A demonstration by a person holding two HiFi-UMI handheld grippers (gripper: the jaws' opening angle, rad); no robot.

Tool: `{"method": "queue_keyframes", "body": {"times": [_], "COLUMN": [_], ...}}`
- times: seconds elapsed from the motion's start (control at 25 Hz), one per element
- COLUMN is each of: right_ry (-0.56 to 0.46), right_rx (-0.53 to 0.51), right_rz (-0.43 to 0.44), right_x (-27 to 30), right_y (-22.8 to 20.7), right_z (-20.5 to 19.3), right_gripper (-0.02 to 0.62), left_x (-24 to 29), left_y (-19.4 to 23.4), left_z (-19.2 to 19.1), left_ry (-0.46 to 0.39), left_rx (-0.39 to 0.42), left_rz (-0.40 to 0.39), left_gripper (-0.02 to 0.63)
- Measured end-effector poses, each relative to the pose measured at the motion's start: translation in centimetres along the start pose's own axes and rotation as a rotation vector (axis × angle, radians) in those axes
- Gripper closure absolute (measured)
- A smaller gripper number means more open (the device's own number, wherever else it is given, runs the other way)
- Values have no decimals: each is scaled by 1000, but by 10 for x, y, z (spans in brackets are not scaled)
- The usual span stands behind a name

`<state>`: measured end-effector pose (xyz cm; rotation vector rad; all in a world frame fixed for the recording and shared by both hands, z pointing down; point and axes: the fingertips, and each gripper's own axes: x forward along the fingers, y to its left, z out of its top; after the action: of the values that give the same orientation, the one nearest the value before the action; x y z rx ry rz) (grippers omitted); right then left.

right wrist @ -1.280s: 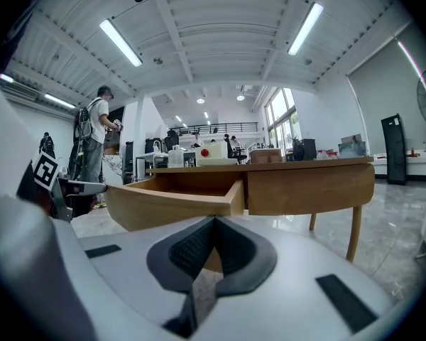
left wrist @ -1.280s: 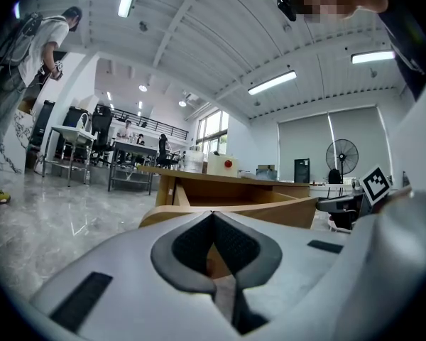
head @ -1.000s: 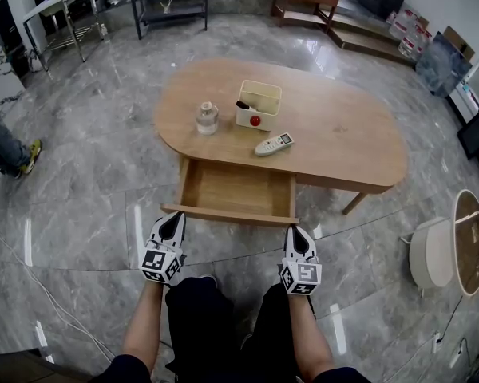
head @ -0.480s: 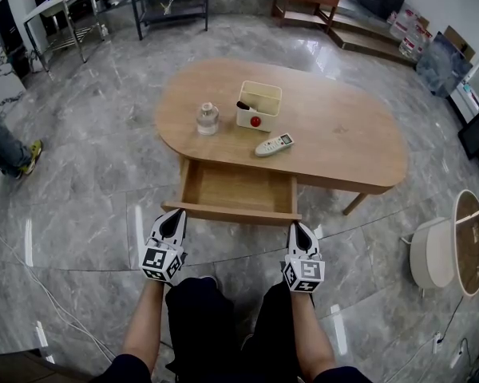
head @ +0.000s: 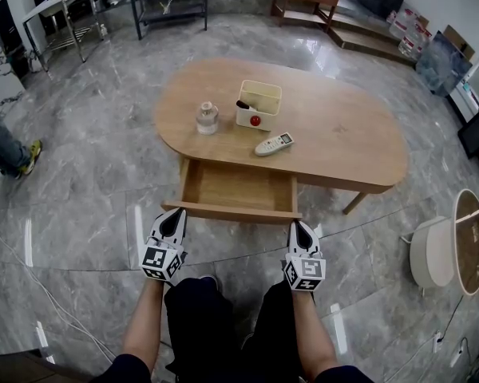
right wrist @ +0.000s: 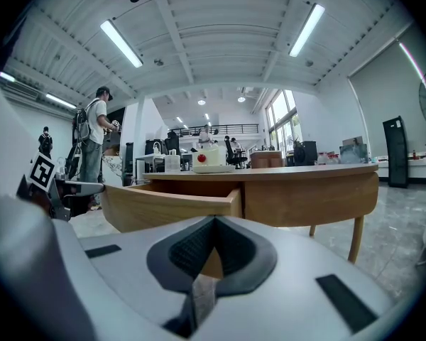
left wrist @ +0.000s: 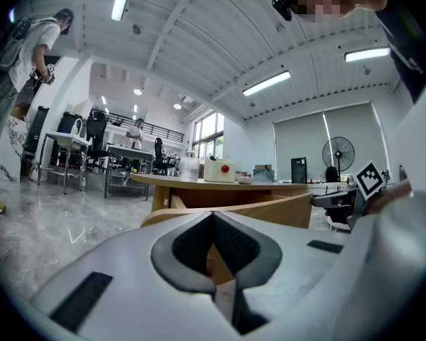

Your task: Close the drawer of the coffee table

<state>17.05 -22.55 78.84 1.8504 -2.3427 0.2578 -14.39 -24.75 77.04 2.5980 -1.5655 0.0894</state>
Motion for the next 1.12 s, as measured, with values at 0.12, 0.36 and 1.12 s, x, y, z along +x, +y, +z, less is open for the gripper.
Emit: {"method": "queue_keyframes", "body": {"times": [0.12, 0.36, 1.12], "right_ry": [2, 4, 15], "right_rx": [2, 6, -1], "right_rz": [-1, 2, 9], "right_x": [2, 4, 19], "right_y": [-1, -2, -5], "right_z": [1, 2, 5], "right_gripper": [569, 569, 569], "left_x": [2, 4, 19], "left_y": [1, 1, 9], "left_z": [1, 2, 3], "left_ry": [1, 0, 6], "left_rx": [-2, 1, -3], "left_rz": [5, 3, 18], "left_gripper": [581, 581, 581]}}
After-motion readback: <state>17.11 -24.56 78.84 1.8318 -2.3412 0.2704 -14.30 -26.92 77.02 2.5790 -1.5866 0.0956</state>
